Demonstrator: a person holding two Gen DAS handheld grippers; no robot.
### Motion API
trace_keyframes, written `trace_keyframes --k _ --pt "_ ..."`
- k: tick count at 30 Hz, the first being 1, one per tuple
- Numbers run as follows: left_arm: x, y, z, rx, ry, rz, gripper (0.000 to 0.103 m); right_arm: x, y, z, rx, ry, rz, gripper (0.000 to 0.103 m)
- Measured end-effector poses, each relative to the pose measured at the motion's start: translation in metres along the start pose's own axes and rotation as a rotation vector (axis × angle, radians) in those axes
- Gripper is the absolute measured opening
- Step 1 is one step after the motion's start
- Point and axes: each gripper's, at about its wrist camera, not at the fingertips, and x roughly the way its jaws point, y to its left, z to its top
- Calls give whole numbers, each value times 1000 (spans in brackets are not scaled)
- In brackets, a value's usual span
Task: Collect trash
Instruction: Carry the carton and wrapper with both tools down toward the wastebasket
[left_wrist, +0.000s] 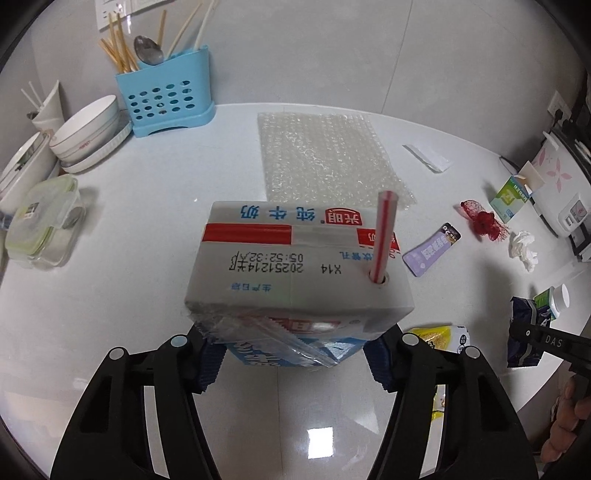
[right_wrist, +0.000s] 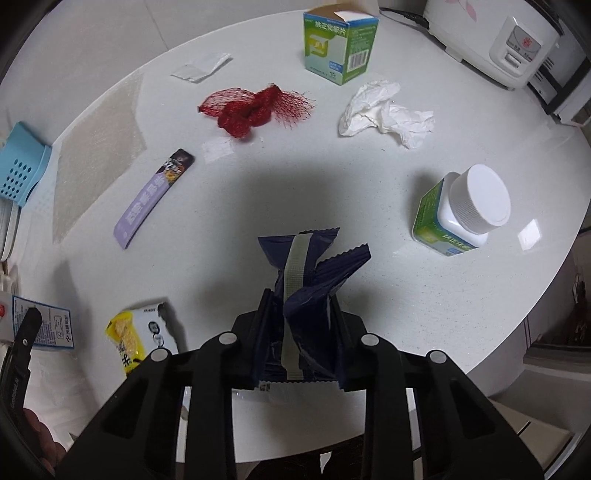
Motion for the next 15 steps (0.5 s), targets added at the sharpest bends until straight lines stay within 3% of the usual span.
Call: trace_keyframes --k 15 --pt "-76 -22 -52 -58 -27 43 62 -70 -14 -37 -187 -149 115 26"
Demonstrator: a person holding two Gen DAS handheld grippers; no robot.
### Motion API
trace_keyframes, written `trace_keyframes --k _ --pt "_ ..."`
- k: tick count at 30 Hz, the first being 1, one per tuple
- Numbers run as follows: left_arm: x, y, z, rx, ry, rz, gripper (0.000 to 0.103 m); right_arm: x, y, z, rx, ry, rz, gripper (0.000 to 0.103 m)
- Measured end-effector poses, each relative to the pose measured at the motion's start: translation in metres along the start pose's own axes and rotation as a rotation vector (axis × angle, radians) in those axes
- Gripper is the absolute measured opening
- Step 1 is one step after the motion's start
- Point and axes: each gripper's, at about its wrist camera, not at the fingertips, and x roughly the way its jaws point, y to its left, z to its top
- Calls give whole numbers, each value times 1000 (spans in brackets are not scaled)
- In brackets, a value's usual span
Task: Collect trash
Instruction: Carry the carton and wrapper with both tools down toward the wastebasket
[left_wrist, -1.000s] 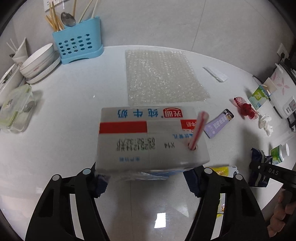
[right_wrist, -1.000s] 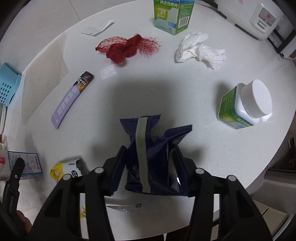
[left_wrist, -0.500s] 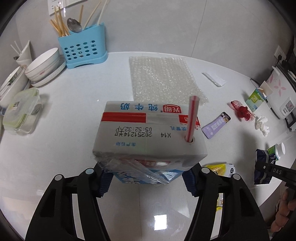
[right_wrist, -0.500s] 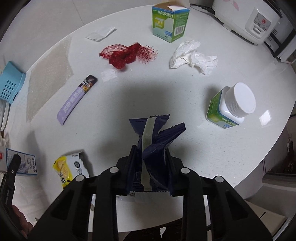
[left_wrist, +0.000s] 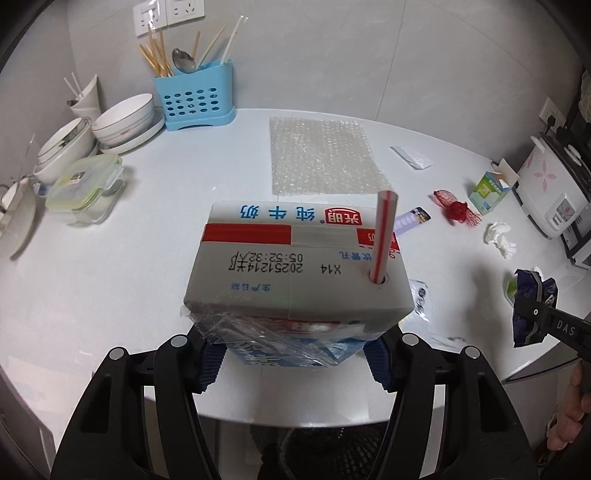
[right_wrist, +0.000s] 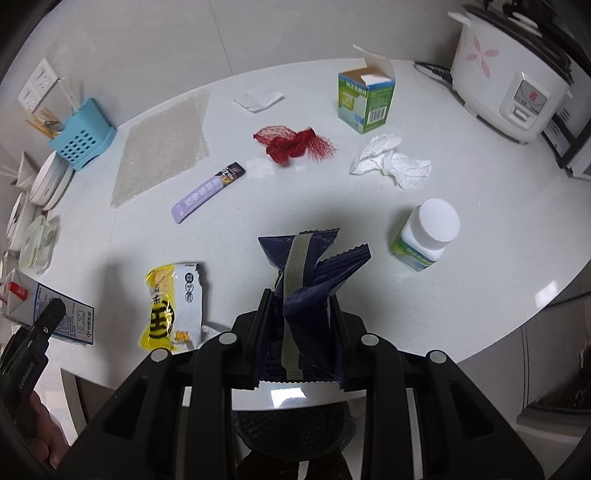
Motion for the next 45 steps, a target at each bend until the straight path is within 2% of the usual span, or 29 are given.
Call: trace_keyframes --k 11,26,34,45 --pt "-61 -16 -56 -10 -18 -5 62 -49 -19 -48 -85 -83 41 26" --pt "-88 -33 -133 -3 7 -37 62 -79 -37 -122 -188 -123 87 26" --pt "-78 -37 -172 25 41 -55 62 -74 -46 -161 -222 -103 123 26" --pt "-39 -36 -222 46 87 -89 62 -19 -48 -209 -252 -13 183 26"
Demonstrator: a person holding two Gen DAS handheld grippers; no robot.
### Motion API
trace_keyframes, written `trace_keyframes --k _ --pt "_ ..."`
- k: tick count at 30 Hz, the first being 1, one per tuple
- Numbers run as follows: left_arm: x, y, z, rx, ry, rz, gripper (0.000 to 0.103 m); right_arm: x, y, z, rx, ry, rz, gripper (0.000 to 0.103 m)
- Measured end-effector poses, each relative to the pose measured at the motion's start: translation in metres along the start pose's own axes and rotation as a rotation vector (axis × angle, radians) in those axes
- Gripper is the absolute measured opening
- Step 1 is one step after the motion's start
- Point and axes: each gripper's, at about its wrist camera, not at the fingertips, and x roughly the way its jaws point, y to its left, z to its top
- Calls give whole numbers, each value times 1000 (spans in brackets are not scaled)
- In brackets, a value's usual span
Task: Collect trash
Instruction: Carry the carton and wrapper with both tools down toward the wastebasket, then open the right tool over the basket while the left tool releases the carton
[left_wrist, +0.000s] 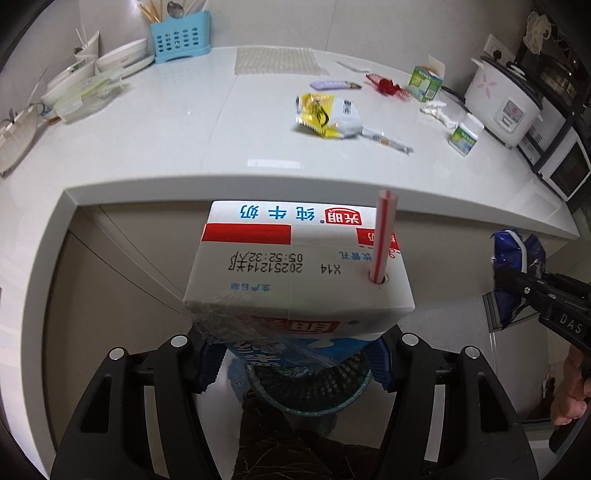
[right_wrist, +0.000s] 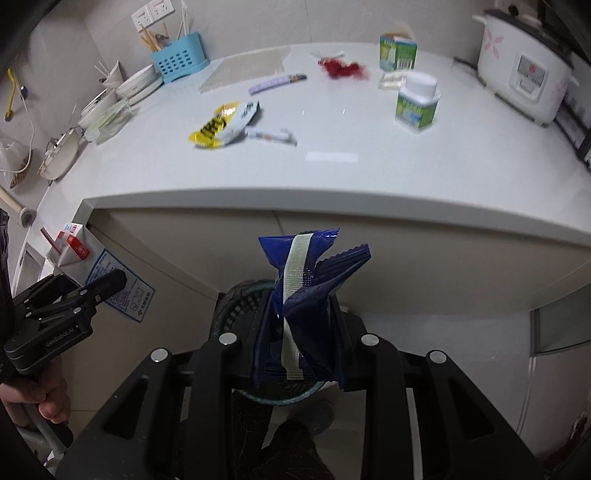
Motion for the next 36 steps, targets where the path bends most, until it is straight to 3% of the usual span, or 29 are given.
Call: trace_keyframes --k 12,22,31,36 --pt "45 12 -39 -18 70 -29 62 74 28 -28 -55 66 54 26" --pt "49 28 -48 -42 98 -11 62 126 54 -38 -79 161 56 27" --pt "56 34 -48 -42 115 -6 62 145 68 -42 -87 193 66 36" --pt "67 28 -40 -42 126 -5 62 150 70 -41 -93 201 65 50"
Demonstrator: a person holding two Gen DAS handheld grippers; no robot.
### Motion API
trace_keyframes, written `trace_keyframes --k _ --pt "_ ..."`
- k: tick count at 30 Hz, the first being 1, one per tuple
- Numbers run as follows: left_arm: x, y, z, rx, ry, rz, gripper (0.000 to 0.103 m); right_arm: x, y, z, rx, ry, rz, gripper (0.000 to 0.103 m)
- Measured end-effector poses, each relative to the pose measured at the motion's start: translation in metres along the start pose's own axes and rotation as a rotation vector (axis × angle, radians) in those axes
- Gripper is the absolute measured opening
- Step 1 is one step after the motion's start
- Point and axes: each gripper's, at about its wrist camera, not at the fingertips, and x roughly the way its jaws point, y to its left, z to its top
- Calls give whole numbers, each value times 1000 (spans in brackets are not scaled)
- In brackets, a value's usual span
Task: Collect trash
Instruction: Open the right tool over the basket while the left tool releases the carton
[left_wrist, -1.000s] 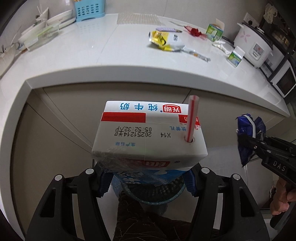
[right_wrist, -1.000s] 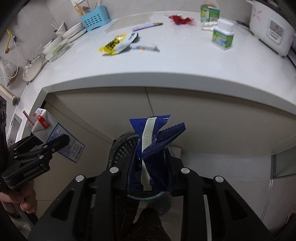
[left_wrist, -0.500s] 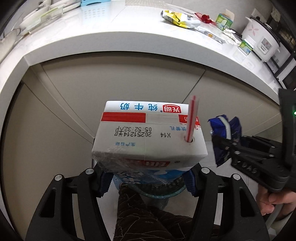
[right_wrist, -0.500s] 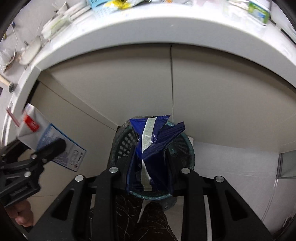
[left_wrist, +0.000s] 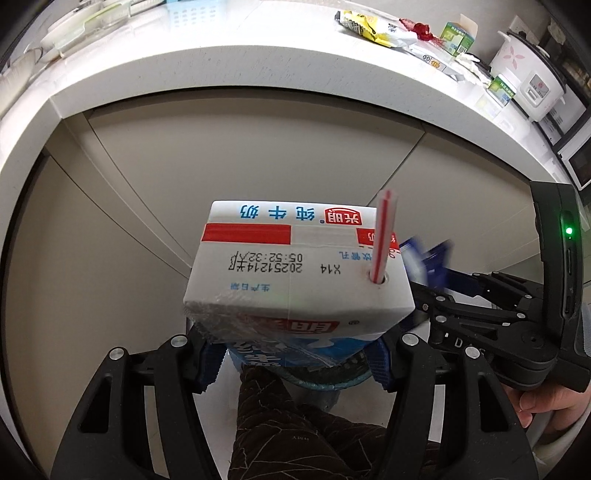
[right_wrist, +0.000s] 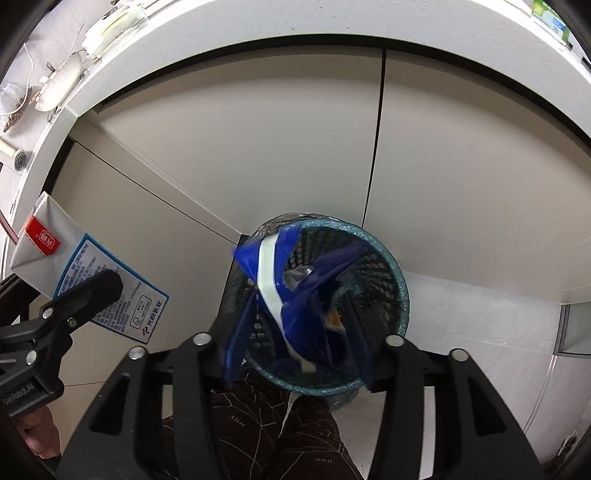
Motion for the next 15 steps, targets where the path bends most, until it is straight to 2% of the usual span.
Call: trace_keyframes --k 4,6,15 --pt "7 -2 3 6 9 1 62 -1 1 1 5 -5 -5 61" --pt "11 -3 4 10 16 2 62 -3 -2 1 16 -9 1 63" --pt "42 -24 6 58 52 2 62 -36 -42 -8 92 -82 -43 77"
